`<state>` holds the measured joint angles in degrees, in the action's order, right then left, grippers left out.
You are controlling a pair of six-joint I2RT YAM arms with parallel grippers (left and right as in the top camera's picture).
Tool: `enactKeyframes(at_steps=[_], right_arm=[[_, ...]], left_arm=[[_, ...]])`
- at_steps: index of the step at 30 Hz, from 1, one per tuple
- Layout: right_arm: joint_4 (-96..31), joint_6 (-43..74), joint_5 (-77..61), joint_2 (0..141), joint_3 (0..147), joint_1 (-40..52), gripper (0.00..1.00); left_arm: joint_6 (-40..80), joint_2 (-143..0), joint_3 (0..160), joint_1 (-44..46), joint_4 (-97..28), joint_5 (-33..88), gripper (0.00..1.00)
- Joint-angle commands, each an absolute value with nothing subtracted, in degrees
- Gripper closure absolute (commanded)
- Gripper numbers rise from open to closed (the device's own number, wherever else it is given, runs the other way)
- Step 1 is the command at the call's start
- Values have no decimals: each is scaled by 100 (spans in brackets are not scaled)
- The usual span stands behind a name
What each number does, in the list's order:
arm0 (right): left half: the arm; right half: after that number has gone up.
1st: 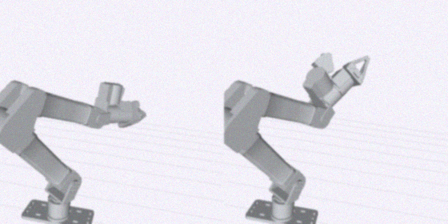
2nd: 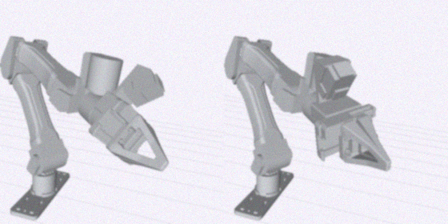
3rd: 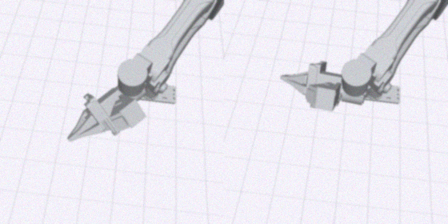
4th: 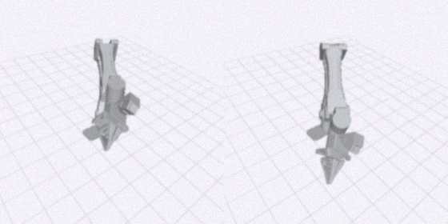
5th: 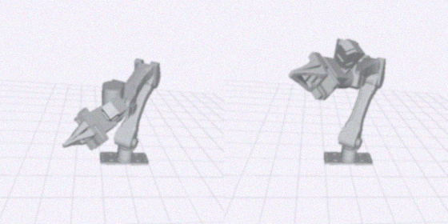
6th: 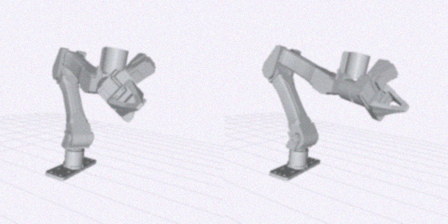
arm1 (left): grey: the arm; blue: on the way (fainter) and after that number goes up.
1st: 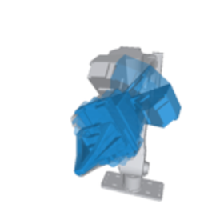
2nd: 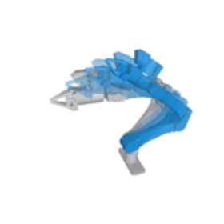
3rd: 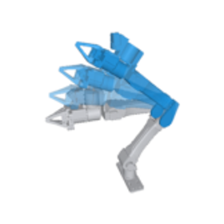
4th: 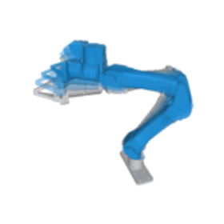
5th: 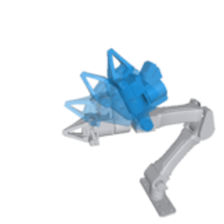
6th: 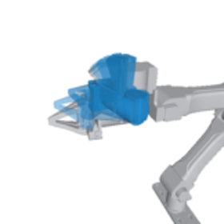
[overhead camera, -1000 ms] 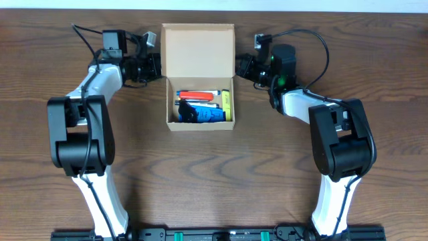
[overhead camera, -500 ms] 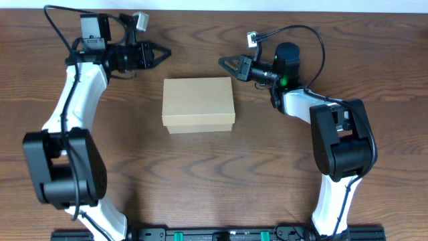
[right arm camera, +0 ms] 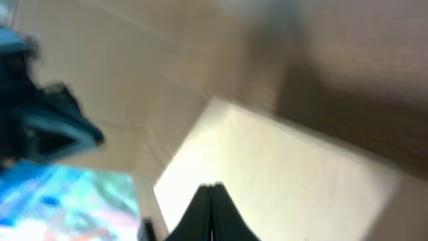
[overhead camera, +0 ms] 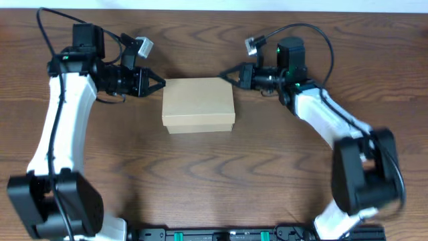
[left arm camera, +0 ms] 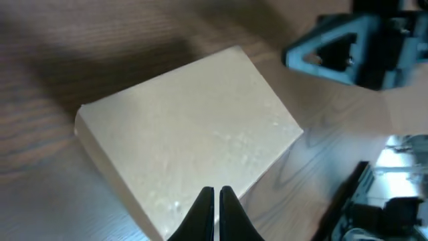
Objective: Pack container
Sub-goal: 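Press the lid down onto the box with both grippers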
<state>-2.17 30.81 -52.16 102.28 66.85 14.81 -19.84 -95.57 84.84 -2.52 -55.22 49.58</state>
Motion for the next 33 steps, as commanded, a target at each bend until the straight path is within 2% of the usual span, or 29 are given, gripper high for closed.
enactKeyframes(at_steps=[1,5,9,23,33], right_arm=[[-1028,1656,-3981,9408,6705,1787,99],[-1883,1256,-3284,9124,6705,2171,99],[-2200,1256,-3020,9255,6632,2324,99],[-1750,1372,-2893,9485,5544,2333,99],[-1739,1369,-3186,9198,5616,2318,99]], left_arm=[[-2298,-9386,8418,-89,-5557,4600,94],[-2268,-9408,7966,132,-5317,4394,95],[-2053,-9406,7380,169,-4862,4440,94],[-1811,-9408,6073,196,-3966,4427,94],[-1544,-9124,6097,185,-4108,4303,94]])
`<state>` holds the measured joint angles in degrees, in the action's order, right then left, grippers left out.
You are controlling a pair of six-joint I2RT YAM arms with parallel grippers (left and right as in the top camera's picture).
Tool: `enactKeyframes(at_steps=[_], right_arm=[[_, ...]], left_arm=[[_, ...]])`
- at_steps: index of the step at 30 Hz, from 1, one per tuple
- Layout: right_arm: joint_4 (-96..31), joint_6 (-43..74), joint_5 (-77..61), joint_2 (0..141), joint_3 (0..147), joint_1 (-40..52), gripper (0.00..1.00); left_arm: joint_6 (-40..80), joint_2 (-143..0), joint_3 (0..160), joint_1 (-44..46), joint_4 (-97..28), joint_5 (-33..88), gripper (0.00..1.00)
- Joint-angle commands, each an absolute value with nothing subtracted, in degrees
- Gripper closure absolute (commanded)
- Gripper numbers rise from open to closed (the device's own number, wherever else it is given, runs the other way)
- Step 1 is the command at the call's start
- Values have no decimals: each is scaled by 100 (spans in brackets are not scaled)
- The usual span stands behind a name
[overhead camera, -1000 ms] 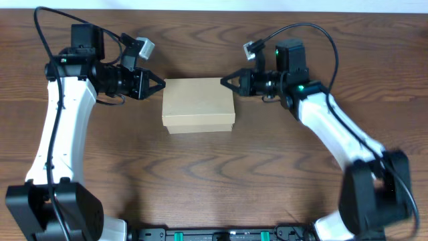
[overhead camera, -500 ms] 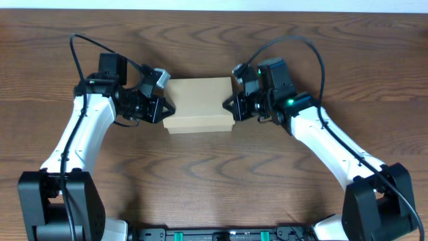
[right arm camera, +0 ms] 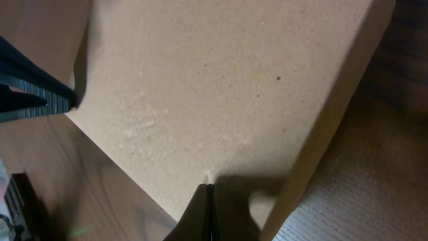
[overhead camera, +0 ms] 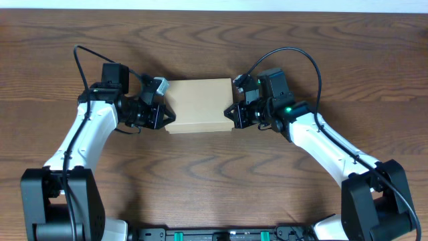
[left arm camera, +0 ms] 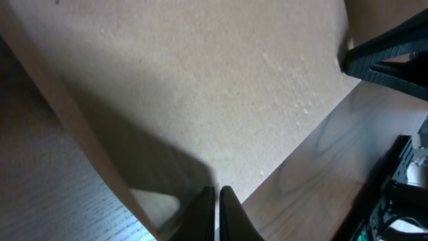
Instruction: Pack container
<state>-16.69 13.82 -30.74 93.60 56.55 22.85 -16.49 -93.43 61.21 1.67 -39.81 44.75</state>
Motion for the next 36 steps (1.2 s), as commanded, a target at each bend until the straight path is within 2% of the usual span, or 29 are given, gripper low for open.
enactKeyframes(at_steps=[1,7,12,16,24,28,29,30,31,32,36], right_arm=[[-1767,1372,-3197,9061,5636,2318,99],[-2298,1363,-3013,7564,5658,2318,99],[-3535,884,-2825,5817,5645,2421,99],[-4506,851,-2147,4261,5269,2779,99],[-4593,1490,-2200,1262,3483,3133,98],[-4394,1688,-2554,410,3079,3133,98],[-4359,1726,-2552,333,3074,3133,88],[-4305,1737,-2552,272,3074,3133,62],[-4303,1734,-2552,259,3074,3133,28],[-4309,1734,-2552,263,3072,3133,1],[-4641,1752,-2582,268,3059,3133,1]], left_arm=[[-1533,-8984,6112,185,-4154,4281,94],[-1498,-7452,6169,193,-4685,3942,94],[-1614,-5693,6163,196,-5492,4014,94],[-1780,-4139,5931,196,-6184,4056,94],[-1022,-1708,4219,196,-6263,4250,94],[-604,-1190,3828,196,-5867,4657,94],[-475,-1168,3830,196,-5736,4613,94],[-368,-1170,3830,193,-5594,4563,73],[-270,-1181,3828,193,-5492,4491,20],[-191,-1188,3830,193,-5413,4438,5],[-84,-1186,3828,193,-5419,4438,5]])
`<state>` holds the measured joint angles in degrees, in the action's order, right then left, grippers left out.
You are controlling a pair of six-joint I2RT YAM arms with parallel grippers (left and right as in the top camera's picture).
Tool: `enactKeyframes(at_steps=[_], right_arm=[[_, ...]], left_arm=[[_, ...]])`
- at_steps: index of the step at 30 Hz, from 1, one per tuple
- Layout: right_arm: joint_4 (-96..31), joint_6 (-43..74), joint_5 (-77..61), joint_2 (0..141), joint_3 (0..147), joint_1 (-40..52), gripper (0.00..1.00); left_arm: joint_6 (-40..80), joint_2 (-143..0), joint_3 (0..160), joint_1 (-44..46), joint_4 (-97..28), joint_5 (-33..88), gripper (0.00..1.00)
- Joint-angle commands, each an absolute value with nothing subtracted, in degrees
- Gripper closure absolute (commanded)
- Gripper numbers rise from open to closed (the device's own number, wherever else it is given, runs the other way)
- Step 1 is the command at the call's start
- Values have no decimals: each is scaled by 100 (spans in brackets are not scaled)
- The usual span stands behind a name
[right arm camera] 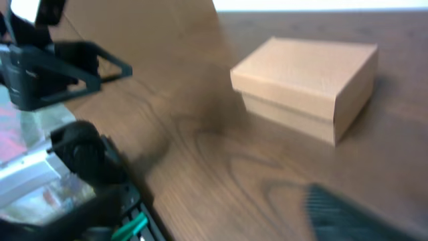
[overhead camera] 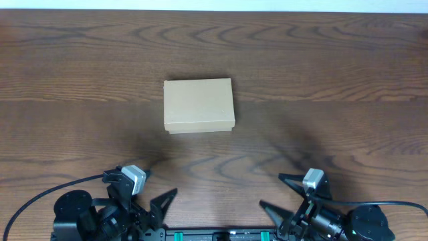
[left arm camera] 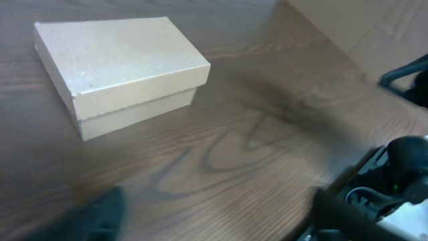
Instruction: Pack container
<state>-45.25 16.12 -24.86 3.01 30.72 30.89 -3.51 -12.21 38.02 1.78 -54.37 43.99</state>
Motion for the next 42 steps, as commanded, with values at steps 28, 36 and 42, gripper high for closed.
enactKeyframes(at_steps=[28,36,42], right_arm=[[-6010,2141,-2591,268,3057,3133,1],[-6073,2139,-2591,268,3057,3133,1],[-6073,2139,-2591,268,3057,3133,1]], left_arm=[[-215,-447,2821,62,-3957,2731,5],[-121,-21,1278,-8,-1992,2659,5],[-69,-19,281,-8,-593,2672,5]])
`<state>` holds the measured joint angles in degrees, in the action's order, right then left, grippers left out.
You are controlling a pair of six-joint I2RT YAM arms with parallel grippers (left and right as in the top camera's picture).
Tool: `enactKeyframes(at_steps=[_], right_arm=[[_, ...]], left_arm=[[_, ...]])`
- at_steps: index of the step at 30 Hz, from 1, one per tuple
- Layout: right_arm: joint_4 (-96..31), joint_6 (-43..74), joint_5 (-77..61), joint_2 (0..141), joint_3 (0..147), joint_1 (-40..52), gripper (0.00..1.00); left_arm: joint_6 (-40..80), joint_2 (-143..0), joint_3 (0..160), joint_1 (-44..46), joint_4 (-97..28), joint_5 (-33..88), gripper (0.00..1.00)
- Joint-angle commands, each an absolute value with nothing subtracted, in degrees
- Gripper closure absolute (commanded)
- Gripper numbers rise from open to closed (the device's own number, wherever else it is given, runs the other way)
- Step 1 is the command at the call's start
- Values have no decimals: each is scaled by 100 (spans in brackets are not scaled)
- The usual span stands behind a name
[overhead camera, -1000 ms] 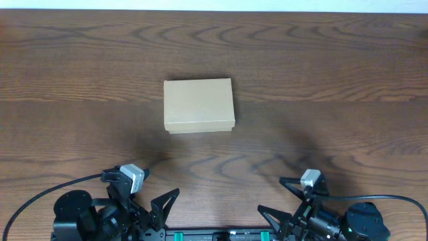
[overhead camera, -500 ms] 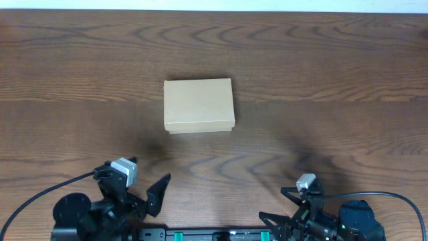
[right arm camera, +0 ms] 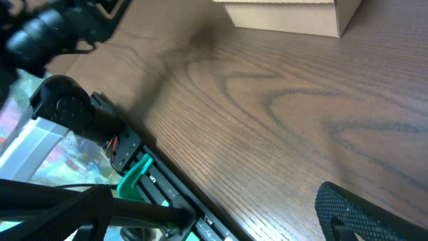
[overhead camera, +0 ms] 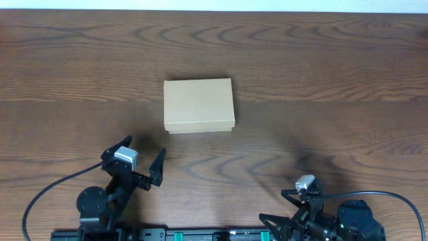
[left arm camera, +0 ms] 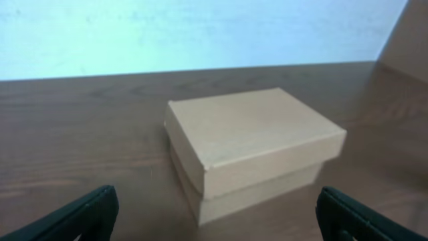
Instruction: Pack container
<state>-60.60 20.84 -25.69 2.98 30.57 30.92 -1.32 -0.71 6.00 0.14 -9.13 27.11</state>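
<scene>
A closed tan cardboard box (overhead camera: 198, 106) lies with its lid on at the table's middle, nothing touching it. My left gripper (overhead camera: 146, 147) hovers near the front edge, left of centre, open wide and empty. Its wrist view looks level at the box (left arm camera: 254, 144) some way ahead, with one dark fingertip (left arm camera: 73, 214) at each lower corner. My right gripper (overhead camera: 273, 206) sits at the front edge on the right, also open and empty. In its wrist view only the box's lower edge (right arm camera: 287, 17) shows at the top.
The brown wooden table (overhead camera: 321, 60) runs on all round the box. A black rail with green clips (right arm camera: 140, 177) lines the front edge, close under the right gripper. A pale wall (left arm camera: 200, 30) stands behind the table.
The left gripper has moved a little away from the front edge toward the box and now faces it level. The right gripper sits slightly lower and further right. Both remain open; the box is unmoved.
Both grippers were shut beside the box's far corners. Then their shut tips rested against the lid at its left and right sides. After that both arms were back at the front edge with jaws open. The box stays closed in the same place.
</scene>
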Motion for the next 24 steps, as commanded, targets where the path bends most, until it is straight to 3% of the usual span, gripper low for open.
enactKeyframes(at_steps=[1,24], right_arm=[[-6073,2139,-2591,268,3057,3133,1],[-6073,2139,-2591,268,3057,3133,1]], left_arm=[[27,-19,117,-8,-379,2685,5],[172,-25,27,-8,-233,2681,5]])
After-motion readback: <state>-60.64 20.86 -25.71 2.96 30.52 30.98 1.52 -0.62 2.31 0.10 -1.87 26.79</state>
